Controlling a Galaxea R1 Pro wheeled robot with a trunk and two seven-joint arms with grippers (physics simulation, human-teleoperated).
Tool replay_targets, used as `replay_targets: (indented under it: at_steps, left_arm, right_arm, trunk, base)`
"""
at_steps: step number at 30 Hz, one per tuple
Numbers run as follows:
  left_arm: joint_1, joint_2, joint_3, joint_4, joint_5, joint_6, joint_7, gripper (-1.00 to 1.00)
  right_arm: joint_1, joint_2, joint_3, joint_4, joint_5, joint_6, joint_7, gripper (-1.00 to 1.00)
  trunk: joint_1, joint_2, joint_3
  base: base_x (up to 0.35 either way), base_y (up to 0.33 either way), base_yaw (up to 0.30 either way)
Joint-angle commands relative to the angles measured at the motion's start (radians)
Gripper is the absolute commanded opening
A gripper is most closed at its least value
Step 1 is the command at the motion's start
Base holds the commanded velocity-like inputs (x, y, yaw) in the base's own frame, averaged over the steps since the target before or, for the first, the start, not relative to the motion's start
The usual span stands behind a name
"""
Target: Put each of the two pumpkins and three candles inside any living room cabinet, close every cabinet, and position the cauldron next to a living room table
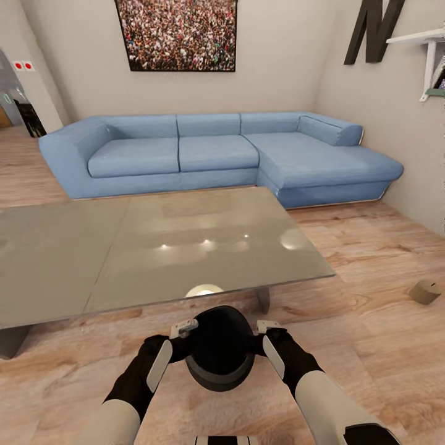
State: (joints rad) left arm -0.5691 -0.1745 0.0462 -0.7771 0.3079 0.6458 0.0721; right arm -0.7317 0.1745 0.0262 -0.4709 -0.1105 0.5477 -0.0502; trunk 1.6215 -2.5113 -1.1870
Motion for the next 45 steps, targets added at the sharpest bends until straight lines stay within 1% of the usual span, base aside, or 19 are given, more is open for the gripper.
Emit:
replay_targets:
  at_steps: [1,7,9,10,11,13,17,19,28,30,32,35,42,45]
  left_arm:
    - [0.000,0.000,0.005,0.000,0.000,0.001,0.000,1.00]
    - [0.000,0.000,0.013,0.001,0.002,0.019,-0.001,1.00]
    - [0.000,0.000,0.013,0.001,0.002,0.043,-0.001,1.00]
    - [0.001,0.000,0.014,0.001,0.003,0.076,-0.004,1.00]
    - [0.001,0.000,0.016,0.001,0.004,0.085,-0.005,1.00]
    - [0.001,0.000,0.037,0.001,0.015,0.108,-0.006,1.00]
    - [0.003,0.000,0.102,0.004,0.027,0.125,-0.010,1.00]
    - [0.003,0.003,0.114,0.005,0.029,0.128,-0.010,1.00]
    - [0.003,0.009,0.122,0.005,0.031,0.145,-0.013,1.00]
    - [0.003,0.015,0.122,0.005,0.031,0.149,-0.014,1.00]
    - [0.003,0.029,0.123,0.005,0.031,0.152,-0.015,1.00]
    - [0.003,0.041,0.125,0.005,0.031,0.158,-0.015,1.00]
    - [0.003,0.043,0.125,0.005,0.032,0.177,-0.015,1.00]
    - [0.003,0.045,0.137,0.004,0.054,0.179,-0.015,1.00]
  right_arm:
    - [0.000,0.000,0.000,0.000,0.000,0.001,0.000,1.00]
    - [0.000,0.000,0.000,0.000,0.000,0.003,0.001,1.00]
    - [0.000,0.000,0.000,0.000,0.000,0.003,0.001,1.00]
    - [0.000,0.000,0.000,0.000,0.000,0.003,0.000,1.00]
    - [0.000,0.000,0.001,0.000,0.000,0.003,0.000,1.00]
    - [0.000,0.000,0.001,0.000,0.000,0.003,0.000,1.00]
    - [0.000,0.000,0.004,0.000,0.000,0.002,-0.001,1.00]
    - [-0.001,0.000,0.004,0.000,0.000,0.004,-0.002,1.00]
    - [-0.001,0.000,0.002,0.000,0.000,0.003,-0.002,1.00]
    - [-0.001,0.000,0.004,-0.001,0.000,0.002,-0.002,1.00]
    - [-0.001,0.000,0.006,0.000,0.000,0.002,-0.002,1.00]
    - [-0.001,0.000,0.007,-0.001,0.000,0.003,-0.002,1.00]
    - [0.001,0.000,0.008,-0.028,0.000,0.004,-0.003,1.00]
    - [0.002,0.000,0.008,-0.035,0.000,0.003,-0.003,1.00]
  trunk:
    - [0.000,0.000,0.004]
    - [-0.003,0.002,0.027]
    - [-0.004,0.002,0.035]
    - [-0.004,0.002,0.039]
    - [-0.005,0.003,0.043]
    - [-0.006,0.003,0.050]
    - [-0.008,0.004,0.066]
    - [-0.008,0.005,0.074]
    - [-0.013,0.007,0.108]
    - [-0.013,0.007,0.116]
    - [-0.014,0.008,0.124]
    - [-0.016,0.008,0.135]
    - [-0.019,0.010,0.163]
    - [-0.020,0.011,0.174]
  base:
    - [0.000,0.000,0.000]
    - [-0.181,0.000,0.000]
    - [-0.090,0.000,0.000]
    - [-0.072,0.000,0.000]
    - [-0.106,0.000,0.000]
    - [-0.207,0.000,0.000]
    - [-0.124,0.000,0.000]
    - [-0.023,0.000,0.000]
    - [-0.004,0.000,0.000]
    - [-0.041,0.000,0.000]
    - [-0.187,0.000,0.000]
    - [-0.169,0.000,0.000]
    - [-0.017,0.000,0.000]
    - [-0.204,0.000,0.000]
